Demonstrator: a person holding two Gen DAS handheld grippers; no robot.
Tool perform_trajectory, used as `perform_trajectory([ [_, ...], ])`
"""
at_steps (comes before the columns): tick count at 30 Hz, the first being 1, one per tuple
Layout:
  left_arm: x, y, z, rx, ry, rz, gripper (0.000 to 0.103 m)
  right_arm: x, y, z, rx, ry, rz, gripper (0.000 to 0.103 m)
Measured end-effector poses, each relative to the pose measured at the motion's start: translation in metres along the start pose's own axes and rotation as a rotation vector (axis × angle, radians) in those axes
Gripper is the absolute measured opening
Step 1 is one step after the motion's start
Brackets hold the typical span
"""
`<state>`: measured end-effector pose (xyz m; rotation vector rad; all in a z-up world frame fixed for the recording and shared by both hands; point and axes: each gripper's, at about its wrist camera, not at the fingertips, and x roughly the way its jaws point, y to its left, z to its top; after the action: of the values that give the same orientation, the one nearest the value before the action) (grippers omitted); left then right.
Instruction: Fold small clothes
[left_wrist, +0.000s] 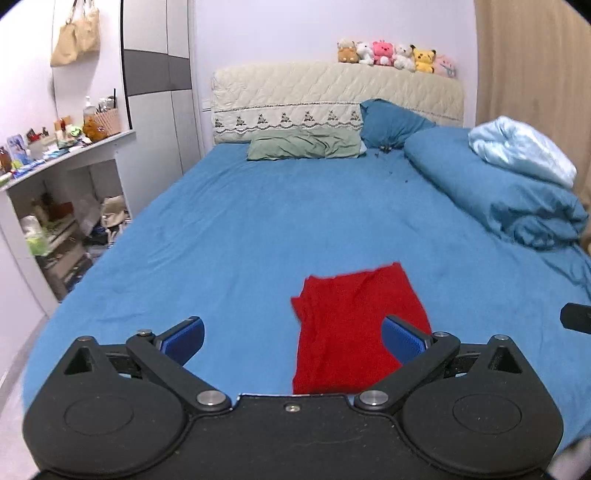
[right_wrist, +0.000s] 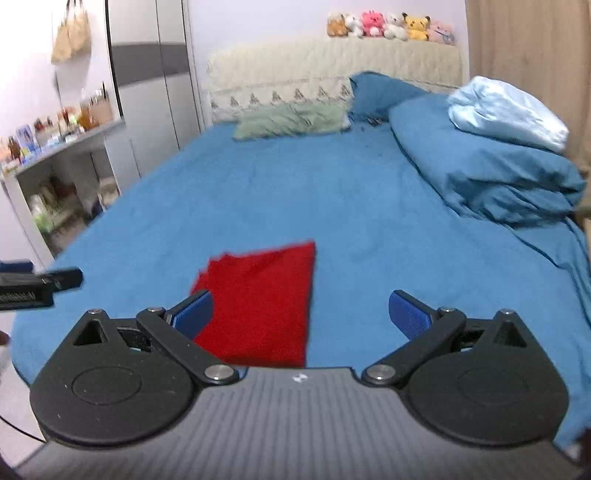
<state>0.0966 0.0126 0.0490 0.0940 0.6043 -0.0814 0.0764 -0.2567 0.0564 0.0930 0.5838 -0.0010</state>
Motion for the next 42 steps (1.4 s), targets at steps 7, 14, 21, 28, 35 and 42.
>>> perform_trajectory([
  [7, -0.031, -0.009, -0.053, 0.065, 0.025, 0.053, 0.103, -0.028, 0.008, -0.062, 0.000, 0.090, -0.081, 0.103],
  [14, -0.033, -0.014, -0.086, 0.053, 0.083, 0.011, 0.103, -0.036, 0.014, -0.094, 0.016, 0.143, -0.096, 0.103],
  [21, -0.038, -0.011, -0.091, 0.030, 0.084, -0.011, 0.103, -0.041, 0.017, -0.099, 0.016, 0.146, -0.123, 0.103],
  [28, -0.043, -0.007, -0.093, 0.013, 0.078, -0.006, 0.103, -0.041, 0.019, -0.099, 0.013, 0.145, -0.125, 0.103],
  [35, -0.046, -0.004, -0.089, -0.001, 0.067, -0.007, 0.103, -0.042, 0.021, -0.099, 0.012, 0.148, -0.124, 0.103],
  [42, -0.051, -0.001, -0.089, -0.003, 0.054, -0.006, 0.103, -0.043, 0.022, -0.100, 0.011, 0.147, -0.124, 0.103],
])
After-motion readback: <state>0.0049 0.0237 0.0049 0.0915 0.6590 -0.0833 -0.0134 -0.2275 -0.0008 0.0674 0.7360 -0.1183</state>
